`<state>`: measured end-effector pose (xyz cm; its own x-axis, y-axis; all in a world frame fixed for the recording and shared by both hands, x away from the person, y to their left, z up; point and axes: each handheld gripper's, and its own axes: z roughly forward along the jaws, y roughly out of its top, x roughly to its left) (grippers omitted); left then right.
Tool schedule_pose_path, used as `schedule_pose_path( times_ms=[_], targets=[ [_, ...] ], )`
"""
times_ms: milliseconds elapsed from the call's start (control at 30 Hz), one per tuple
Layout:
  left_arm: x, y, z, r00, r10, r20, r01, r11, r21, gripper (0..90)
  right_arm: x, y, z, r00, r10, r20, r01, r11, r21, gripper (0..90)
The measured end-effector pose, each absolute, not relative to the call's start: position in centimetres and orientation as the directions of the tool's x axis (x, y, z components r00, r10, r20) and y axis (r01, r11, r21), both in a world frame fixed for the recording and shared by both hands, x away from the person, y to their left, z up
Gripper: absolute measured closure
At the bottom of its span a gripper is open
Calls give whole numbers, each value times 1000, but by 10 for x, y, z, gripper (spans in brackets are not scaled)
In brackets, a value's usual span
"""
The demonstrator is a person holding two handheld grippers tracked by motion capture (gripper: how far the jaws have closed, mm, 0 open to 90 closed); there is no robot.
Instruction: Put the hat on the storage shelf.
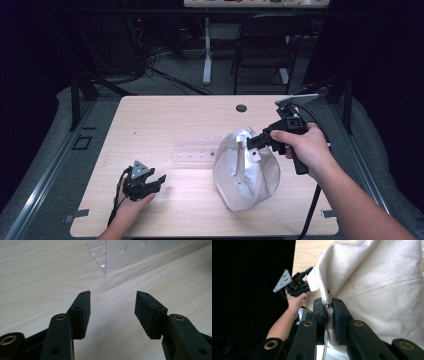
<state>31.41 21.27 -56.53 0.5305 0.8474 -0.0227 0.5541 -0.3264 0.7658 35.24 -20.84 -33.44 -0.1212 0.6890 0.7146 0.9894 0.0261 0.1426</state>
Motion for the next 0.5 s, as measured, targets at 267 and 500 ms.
schedule_pose_path(
  times_ms=[267,500],
  targets=[
    [313,211,-566,527,849,-24,553,-322,768,459,358,-200,-332,-121,667,735,989,14,149,822],
    [312,210,-564,532,847,-23,549,-324,771,451,363,-199,-329,-133,637,759,987,12,162,822]
  ],
)
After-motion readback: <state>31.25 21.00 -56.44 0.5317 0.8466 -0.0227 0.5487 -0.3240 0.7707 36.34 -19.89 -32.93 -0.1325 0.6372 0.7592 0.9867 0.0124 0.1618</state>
